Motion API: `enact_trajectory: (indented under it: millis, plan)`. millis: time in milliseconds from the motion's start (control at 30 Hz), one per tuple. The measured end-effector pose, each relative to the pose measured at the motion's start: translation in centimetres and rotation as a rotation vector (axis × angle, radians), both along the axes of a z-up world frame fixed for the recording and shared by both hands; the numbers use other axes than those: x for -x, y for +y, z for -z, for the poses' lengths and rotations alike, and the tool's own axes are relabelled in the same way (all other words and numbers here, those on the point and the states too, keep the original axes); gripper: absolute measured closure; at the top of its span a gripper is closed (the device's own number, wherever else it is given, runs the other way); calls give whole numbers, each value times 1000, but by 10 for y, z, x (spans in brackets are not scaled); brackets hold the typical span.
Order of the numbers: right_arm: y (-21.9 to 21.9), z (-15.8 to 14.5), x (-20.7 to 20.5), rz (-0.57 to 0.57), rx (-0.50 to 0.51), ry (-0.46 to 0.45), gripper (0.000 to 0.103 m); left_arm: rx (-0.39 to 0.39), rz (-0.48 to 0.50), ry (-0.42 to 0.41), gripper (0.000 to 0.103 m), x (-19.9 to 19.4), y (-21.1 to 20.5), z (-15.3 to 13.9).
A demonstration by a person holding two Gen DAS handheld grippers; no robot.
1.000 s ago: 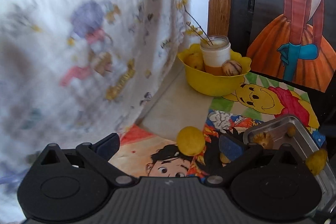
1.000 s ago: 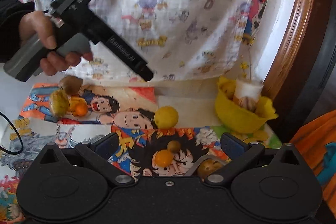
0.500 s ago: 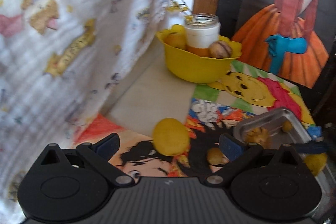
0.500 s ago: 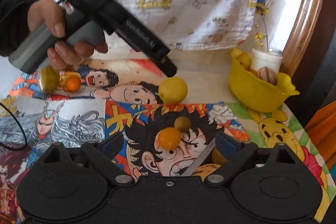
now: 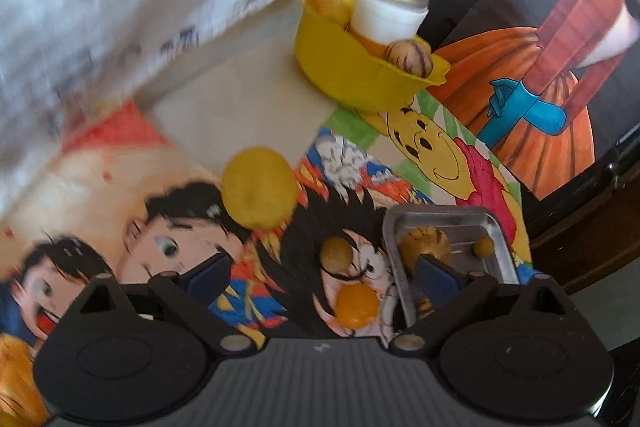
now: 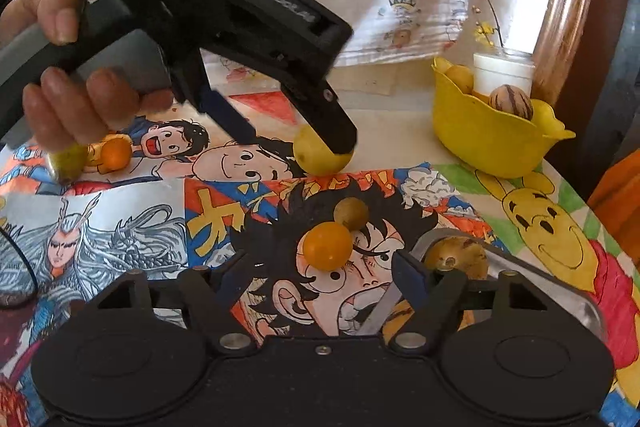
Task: Organize fruits
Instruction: 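Reach left tool to small brown fruit while right tool reaches small orange, then close left tool on small brown fruit while right tool closes on small orange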
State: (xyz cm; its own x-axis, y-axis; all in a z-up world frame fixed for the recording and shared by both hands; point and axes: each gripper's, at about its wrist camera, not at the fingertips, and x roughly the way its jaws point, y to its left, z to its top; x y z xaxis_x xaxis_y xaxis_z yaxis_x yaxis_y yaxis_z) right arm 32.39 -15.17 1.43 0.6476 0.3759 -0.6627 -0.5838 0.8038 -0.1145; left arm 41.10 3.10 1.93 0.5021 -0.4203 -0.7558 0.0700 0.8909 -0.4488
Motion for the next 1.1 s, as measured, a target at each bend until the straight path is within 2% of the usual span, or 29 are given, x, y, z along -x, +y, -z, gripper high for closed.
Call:
enact_trajectory:
  millis: [167, 400, 600, 800, 1100]
  plan:
    - [4, 2, -2, 28, 0, 7, 35, 75, -42, 66, 9, -12, -4, 12]
    - [3, 7, -9, 60, -6, 25, 46, 121, -44, 92, 22, -20, -16, 22]
    - [4, 10, -15, 82, -28, 41, 52, 136, -41, 113, 36, -28, -25, 27]
    - [3, 12, -22, 115, -50, 57, 56, 143, -52, 127, 45, -32, -30, 31]
    - [5, 15, -27, 115, -60, 74, 56, 110, -59, 127, 49, -37, -33, 33]
